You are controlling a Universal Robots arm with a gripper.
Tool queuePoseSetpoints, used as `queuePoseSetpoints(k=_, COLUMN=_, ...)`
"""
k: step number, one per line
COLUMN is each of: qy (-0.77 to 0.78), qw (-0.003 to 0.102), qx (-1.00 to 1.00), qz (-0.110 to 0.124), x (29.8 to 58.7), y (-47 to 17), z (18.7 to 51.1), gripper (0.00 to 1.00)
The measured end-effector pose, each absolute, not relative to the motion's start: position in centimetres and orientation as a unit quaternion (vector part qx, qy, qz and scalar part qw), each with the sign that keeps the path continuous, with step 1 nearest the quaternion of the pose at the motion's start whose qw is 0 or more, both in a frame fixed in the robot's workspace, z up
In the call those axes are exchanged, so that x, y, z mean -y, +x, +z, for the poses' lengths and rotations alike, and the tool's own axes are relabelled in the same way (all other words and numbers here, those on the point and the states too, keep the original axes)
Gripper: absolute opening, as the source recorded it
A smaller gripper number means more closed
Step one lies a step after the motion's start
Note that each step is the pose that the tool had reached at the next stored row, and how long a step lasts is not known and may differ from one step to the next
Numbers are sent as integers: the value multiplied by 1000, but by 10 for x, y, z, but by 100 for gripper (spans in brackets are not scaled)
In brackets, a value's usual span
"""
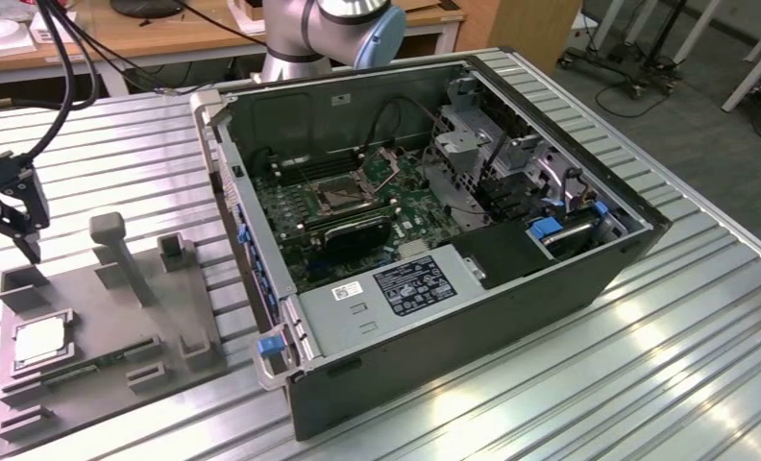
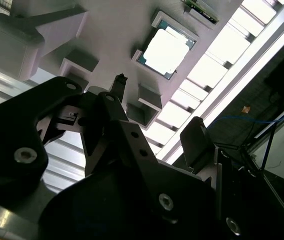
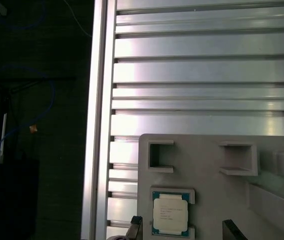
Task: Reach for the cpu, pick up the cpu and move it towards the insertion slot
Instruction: 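Pick up the cpu and move it towards the insertion slot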
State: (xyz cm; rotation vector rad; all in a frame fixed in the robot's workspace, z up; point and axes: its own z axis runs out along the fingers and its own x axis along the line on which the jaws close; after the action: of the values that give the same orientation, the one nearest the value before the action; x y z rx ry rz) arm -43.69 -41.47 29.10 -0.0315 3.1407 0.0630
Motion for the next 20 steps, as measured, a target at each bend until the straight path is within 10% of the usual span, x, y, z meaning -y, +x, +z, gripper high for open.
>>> queuePoseSetpoints(k=20, qy=-21, qw=0, qx=-1000, qz=20, x=415, y=-437, z=280, gripper=71)
